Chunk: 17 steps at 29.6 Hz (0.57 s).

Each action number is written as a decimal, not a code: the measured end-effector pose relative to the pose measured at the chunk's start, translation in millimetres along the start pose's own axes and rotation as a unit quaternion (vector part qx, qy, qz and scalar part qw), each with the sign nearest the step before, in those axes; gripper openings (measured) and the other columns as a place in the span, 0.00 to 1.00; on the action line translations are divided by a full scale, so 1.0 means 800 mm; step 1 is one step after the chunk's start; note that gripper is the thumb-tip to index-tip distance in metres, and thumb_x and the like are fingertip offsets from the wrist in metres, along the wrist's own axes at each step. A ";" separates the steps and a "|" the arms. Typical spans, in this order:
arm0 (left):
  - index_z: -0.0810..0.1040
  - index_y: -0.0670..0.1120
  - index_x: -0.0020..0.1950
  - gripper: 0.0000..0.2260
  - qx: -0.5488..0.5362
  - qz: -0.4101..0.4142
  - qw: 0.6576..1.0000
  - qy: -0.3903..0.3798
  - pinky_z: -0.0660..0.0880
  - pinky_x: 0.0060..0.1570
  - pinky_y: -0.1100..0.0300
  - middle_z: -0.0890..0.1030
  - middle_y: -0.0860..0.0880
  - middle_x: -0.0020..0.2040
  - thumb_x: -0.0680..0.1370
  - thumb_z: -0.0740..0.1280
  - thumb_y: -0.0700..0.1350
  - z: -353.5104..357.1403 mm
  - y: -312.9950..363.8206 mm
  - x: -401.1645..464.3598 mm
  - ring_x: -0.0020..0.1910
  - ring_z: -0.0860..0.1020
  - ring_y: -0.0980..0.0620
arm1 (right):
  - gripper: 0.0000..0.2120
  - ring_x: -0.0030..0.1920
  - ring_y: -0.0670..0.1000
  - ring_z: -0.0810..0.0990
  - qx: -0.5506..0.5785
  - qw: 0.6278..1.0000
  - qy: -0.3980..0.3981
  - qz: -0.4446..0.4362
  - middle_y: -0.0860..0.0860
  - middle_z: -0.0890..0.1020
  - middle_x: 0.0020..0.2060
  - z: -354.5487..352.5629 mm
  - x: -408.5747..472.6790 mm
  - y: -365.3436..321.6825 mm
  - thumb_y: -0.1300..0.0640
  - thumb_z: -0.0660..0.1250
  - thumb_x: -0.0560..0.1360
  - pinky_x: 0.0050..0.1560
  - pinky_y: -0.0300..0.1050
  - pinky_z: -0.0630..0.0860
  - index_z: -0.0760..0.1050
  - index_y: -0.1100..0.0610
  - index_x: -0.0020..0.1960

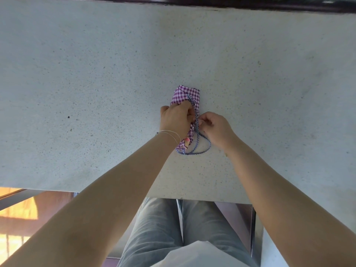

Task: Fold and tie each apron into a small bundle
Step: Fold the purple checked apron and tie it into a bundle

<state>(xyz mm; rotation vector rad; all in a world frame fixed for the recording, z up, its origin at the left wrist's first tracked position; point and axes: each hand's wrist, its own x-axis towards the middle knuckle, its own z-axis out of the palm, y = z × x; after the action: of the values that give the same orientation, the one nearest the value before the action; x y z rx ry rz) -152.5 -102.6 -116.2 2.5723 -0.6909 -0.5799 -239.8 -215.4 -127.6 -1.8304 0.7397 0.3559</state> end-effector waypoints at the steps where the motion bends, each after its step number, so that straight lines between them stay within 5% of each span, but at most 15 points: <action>1: 0.76 0.47 0.48 0.06 0.014 0.008 1.000 0.000 0.52 0.46 0.61 0.80 0.50 0.42 0.75 0.62 0.39 0.002 0.000 0.000 0.45 0.76 0.48 | 0.04 0.39 0.47 0.75 -0.027 0.999 0.010 -0.022 0.52 0.80 0.40 0.001 -0.001 0.001 0.60 0.64 0.78 0.41 0.38 0.70 0.77 0.57 0.48; 7: 0.79 0.46 0.44 0.09 0.040 0.040 0.998 -0.003 0.51 0.48 0.63 0.80 0.49 0.42 0.77 0.59 0.39 0.006 -0.008 -0.003 0.50 0.73 0.48 | 0.06 0.32 0.36 0.75 0.063 0.996 0.060 -0.028 0.44 0.79 0.34 0.003 -0.002 -0.005 0.60 0.69 0.74 0.37 0.28 0.70 0.77 0.53 0.40; 13: 0.77 0.51 0.43 0.04 0.042 0.027 0.997 -0.060 0.53 0.55 0.60 0.74 0.56 0.40 0.76 0.64 0.44 0.002 -0.007 -0.002 0.54 0.71 0.52 | 0.07 0.33 0.48 0.73 0.227 0.967 0.077 0.087 0.47 0.77 0.27 0.014 0.002 -0.008 0.63 0.71 0.71 0.40 0.45 0.71 0.78 0.56 0.35; 17: 0.75 0.50 0.38 0.06 0.045 0.016 0.998 -0.044 0.51 0.52 0.63 0.75 0.55 0.38 0.75 0.65 0.44 0.006 -0.003 -0.004 0.52 0.72 0.52 | 0.07 0.32 0.44 0.75 0.209 0.970 0.114 0.041 0.45 0.79 0.29 0.020 -0.008 -0.003 0.61 0.72 0.72 0.40 0.41 0.72 0.79 0.56 0.36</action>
<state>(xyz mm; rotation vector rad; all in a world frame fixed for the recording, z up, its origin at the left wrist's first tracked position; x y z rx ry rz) -156.1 -100.3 -120.4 2.6263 -0.8031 -0.6687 -241.9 -198.1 -128.4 -1.4566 0.9709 0.0326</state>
